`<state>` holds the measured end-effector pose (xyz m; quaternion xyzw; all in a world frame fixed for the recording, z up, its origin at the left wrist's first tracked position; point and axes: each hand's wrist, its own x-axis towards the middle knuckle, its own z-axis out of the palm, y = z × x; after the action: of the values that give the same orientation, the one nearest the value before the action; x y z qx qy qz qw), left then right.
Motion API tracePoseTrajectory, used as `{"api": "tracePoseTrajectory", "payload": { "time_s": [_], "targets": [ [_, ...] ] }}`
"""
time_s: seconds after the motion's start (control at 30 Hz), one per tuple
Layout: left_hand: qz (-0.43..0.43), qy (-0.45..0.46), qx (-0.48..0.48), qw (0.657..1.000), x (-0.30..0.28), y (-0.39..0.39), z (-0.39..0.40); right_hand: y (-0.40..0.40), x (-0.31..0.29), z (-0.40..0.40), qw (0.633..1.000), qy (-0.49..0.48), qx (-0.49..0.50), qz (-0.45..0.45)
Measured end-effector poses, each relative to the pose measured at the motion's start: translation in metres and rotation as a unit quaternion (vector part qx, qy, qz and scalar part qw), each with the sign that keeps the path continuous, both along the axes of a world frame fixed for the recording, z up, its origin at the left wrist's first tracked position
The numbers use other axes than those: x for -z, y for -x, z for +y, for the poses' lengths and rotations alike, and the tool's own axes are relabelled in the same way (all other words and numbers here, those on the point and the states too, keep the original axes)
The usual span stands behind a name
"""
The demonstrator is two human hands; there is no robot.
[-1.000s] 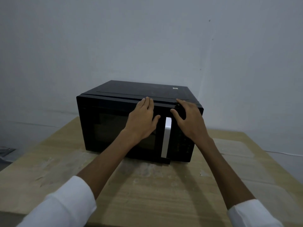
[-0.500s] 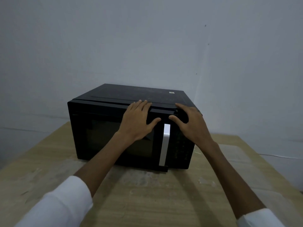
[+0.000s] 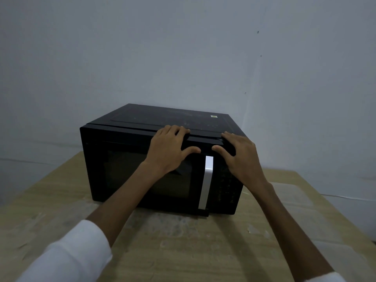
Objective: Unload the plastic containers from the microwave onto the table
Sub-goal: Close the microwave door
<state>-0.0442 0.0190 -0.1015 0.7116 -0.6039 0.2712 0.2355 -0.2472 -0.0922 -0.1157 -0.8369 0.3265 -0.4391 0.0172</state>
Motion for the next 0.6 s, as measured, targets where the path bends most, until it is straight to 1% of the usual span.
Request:
{"api": "tracePoseTrajectory", "payload": {
  "time_s": [0.23, 0.37, 0.6],
  "targets": [
    [0.012, -0.006, -0.002, 1.000, 0.0003, 0.0022, -0.0047, -0.0040, 0.0018, -0.0012, 1.000, 0.002, -0.002, -0.025],
    [0.037, 0.004, -0.006, 0.999, 0.0003, 0.0035, -0.0079, -0.0064, 0.0019, -0.0018, 0.998, 0.006, 0.004, -0.057],
    [0.047, 0.021, -0.003, 0.999, 0.0036, 0.0024, -0.0074, -0.0064, 0.0046, 0.0003, 0.999, 0.009, 0.009, -0.049]
  ]
}}
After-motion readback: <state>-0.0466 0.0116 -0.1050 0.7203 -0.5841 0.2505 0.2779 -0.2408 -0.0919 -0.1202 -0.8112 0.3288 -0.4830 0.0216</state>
